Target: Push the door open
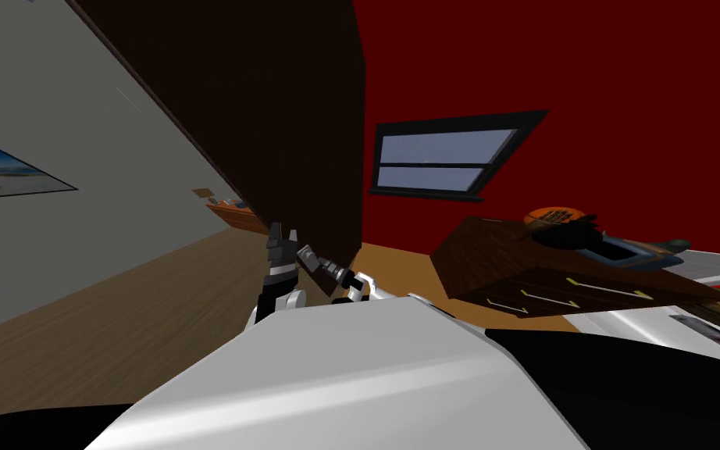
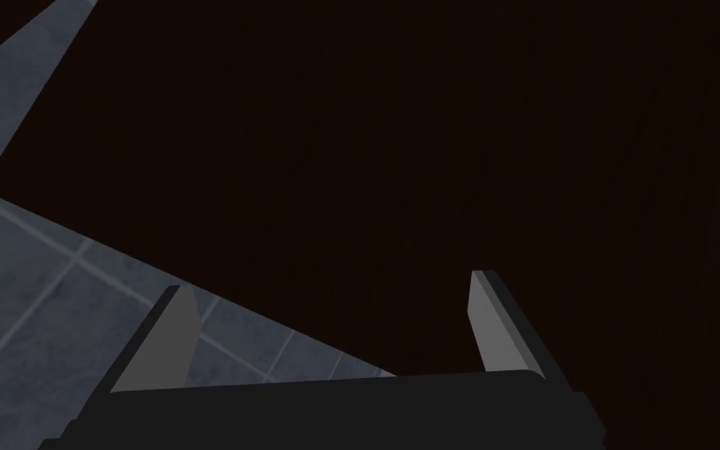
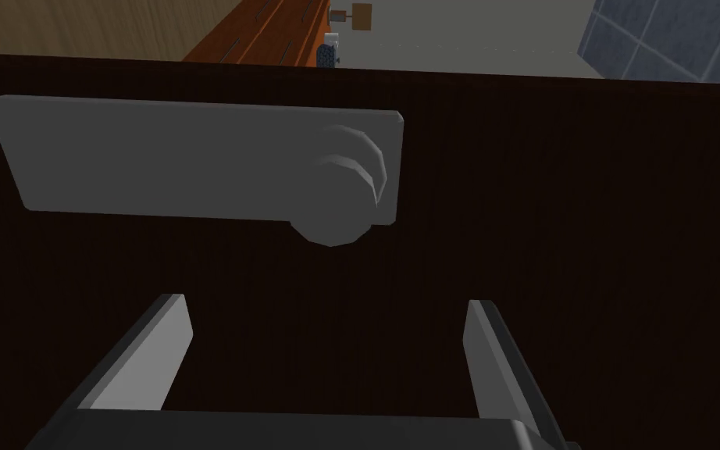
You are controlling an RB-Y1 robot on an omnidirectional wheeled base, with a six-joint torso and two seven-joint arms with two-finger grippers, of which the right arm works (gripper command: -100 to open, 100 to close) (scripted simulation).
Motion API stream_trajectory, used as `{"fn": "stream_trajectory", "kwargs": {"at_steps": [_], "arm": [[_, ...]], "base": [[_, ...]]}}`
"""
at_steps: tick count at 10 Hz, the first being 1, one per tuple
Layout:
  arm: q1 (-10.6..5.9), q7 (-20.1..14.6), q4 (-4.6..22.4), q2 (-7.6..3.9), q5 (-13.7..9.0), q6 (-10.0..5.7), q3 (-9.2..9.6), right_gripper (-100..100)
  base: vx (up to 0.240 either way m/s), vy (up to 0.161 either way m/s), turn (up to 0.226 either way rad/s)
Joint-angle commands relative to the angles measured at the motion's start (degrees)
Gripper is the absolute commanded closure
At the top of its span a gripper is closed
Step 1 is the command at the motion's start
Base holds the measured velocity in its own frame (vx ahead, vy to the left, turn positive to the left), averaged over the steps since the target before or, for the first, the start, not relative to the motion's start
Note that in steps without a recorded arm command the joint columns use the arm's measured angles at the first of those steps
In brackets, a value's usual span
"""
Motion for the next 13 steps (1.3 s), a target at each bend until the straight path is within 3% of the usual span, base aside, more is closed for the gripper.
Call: {"fn": "stream_trajectory", "kwargs": {"at_steps": [1,4,5,6,11,12,13], "arm": [[-0.08,0.2,0.6,0.2,0.1,-0.23,-0.37,-100],[-0.18,0.6,1.4,1.67,0.2,-0.47,-1.07,-100],[-0.2,0.5,1.2,1.26,0.2,-0.41,-0.92,-100],[-0.2,0.5,1.2,1.26,0.2,-0.41,-0.92,100],[-0.2,0.5,1.2,1.26,0.2,-0.41,-0.92,100],[-0.01,0.7,1.3,0.37,0.0,-0.23,-2.05,-100],[0.07,0.8,1.3,0.5,0.0,-0.16,-2.55,-100]], "base": [[0.144,0.192,0.028],[0.126,0.184,0.029],[0.046,0.071,-0.003],[-0.007,-0.01,-0.002],[-0.009,-0.015,0.001],[-0.123,-0.016,-0.109],[-0.208,-0.07,-0.129]]}}
